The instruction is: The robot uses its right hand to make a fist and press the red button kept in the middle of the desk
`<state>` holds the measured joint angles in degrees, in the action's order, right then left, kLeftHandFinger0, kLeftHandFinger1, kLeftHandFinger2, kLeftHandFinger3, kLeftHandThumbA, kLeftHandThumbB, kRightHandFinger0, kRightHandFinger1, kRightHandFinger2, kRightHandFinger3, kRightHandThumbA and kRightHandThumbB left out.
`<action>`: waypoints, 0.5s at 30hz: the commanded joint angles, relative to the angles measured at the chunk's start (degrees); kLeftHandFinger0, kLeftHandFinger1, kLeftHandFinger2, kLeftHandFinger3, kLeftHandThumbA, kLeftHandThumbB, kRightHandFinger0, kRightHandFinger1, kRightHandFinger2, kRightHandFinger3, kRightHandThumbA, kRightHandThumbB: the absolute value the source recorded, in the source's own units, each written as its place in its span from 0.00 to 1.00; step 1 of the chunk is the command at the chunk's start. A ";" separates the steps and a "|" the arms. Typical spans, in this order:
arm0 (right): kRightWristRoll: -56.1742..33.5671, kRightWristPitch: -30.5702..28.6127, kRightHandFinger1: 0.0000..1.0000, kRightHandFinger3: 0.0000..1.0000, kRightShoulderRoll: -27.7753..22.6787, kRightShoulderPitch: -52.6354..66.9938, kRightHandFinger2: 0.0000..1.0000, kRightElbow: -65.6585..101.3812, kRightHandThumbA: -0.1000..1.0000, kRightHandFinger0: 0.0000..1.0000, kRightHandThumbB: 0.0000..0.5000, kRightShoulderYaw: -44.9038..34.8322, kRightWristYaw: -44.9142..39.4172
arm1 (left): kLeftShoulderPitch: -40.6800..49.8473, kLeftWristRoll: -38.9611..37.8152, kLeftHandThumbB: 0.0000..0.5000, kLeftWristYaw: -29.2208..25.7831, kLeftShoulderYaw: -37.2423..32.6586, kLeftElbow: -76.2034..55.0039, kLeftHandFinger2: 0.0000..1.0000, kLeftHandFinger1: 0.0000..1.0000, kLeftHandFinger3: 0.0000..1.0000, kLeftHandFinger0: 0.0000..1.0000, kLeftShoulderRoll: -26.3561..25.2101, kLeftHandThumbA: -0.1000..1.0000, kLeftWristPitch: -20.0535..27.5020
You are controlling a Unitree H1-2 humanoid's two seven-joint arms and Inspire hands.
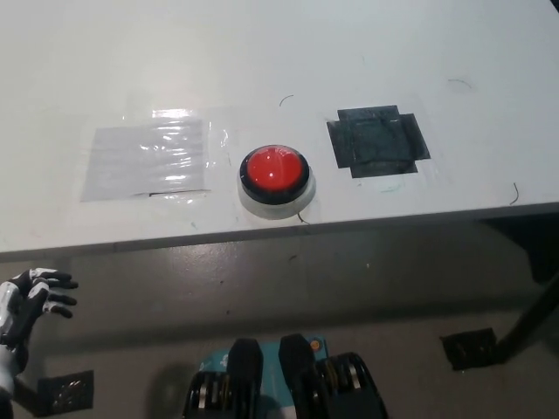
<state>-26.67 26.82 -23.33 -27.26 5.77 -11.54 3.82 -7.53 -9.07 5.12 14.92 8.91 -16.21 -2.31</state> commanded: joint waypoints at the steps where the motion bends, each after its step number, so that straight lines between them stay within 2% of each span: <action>1: -1.48 0.11 0.92 0.88 -1.23 -6.34 0.85 1.35 0.77 0.84 0.37 1.55 1.02 | -1.18 -1.09 0.06 0.66 0.52 -0.79 0.46 0.41 0.44 0.39 -1.63 0.62 1.41; 2: -0.68 0.11 0.76 0.64 -1.00 -7.72 0.63 1.03 0.78 0.73 0.40 2.23 0.91 | -1.13 -0.88 0.06 0.52 0.55 -0.92 0.48 0.42 0.45 0.41 -1.61 0.62 1.32; 3: 0.77 0.11 0.58 0.47 -0.52 -10.68 0.47 0.34 0.79 0.59 0.37 3.56 0.57 | -1.10 -0.59 0.05 0.34 0.52 -1.00 0.47 0.41 0.45 0.39 -1.60 0.62 1.40; 4: 1.08 0.11 0.42 0.36 -0.05 -12.31 0.34 -0.03 0.78 0.46 0.37 4.23 0.25 | -1.04 -0.56 0.07 0.51 0.43 -1.02 0.46 0.40 0.44 0.38 -1.71 0.62 1.35; 5: 1.13 0.11 0.32 0.32 0.28 -13.08 0.27 -0.18 0.78 0.37 0.37 4.56 -0.03 | -0.93 -0.57 0.07 0.55 0.42 -1.24 0.46 0.40 0.43 0.38 -1.76 0.62 0.97; 6: 1.81 0.11 0.13 0.21 1.62 -16.55 0.12 -1.16 0.76 0.17 0.37 5.55 -0.53 | -0.90 -0.16 0.06 0.74 0.15 -1.00 0.50 0.45 0.45 0.45 -2.04 0.64 1.27; 7: 1.84 0.11 0.03 0.14 2.32 -17.80 0.03 -1.73 0.75 0.09 0.36 5.50 -1.10 | -0.94 -0.24 0.04 0.87 0.17 -0.68 0.51 0.46 0.46 0.46 -2.03 0.65 1.83; 8: 1.91 0.11 0.00 0.08 3.15 -18.77 0.00 -2.28 0.73 0.01 0.40 5.67 -0.96 | -0.76 -0.52 0.05 1.10 0.27 -0.70 0.51 0.46 0.46 0.46 -2.17 0.65 1.82; 9: 1.98 0.11 0.00 0.07 3.64 -19.80 0.00 -2.71 0.73 0.00 0.43 6.01 -0.38 | -0.75 -0.92 0.05 1.31 0.35 -0.71 0.51 0.46 0.46 0.46 -2.14 0.65 1.63; 10: 4.01 0.10 0.00 0.03 5.41 -23.56 0.03 -4.10 0.76 0.00 0.46 7.16 -0.19 | -0.73 -0.92 0.07 1.05 0.48 -0.68 0.51 0.45 0.46 0.45 -1.97 0.64 1.47; 12: 6.11 0.11 0.03 0.12 6.34 -25.36 0.21 -4.95 0.77 0.00 0.47 8.47 0.19 | -0.11 -0.44 0.06 0.71 0.44 -1.70 0.54 0.47 0.49 0.47 -2.09 0.64 0.56; 13: 6.29 0.11 0.10 0.26 6.43 -25.40 0.35 -5.02 0.77 0.00 0.46 8.39 0.09 | -0.11 -0.44 0.06 0.71 0.44 -1.71 0.54 0.47 0.50 0.47 -2.09 0.64 0.56; 14: 6.76 -1.28 0.04 0.25 7.49 -27.63 0.30 -6.61 0.78 0.00 0.41 9.22 -0.92 | 0.02 -0.56 0.01 0.85 0.45 -1.87 0.55 0.48 0.51 0.48 -2.11 0.63 0.69; 15: 6.90 -1.53 0.04 0.30 7.71 -27.82 0.31 -6.89 0.78 0.00 0.41 9.18 -1.11 | 0.02 -0.53 0.00 0.87 0.45 -1.98 0.56 0.48 0.51 0.48 -2.21 0.63 0.60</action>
<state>-23.10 27.18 -16.35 -49.81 -0.07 -3.19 3.68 -7.36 -9.05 5.29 15.00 8.80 -16.38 -2.33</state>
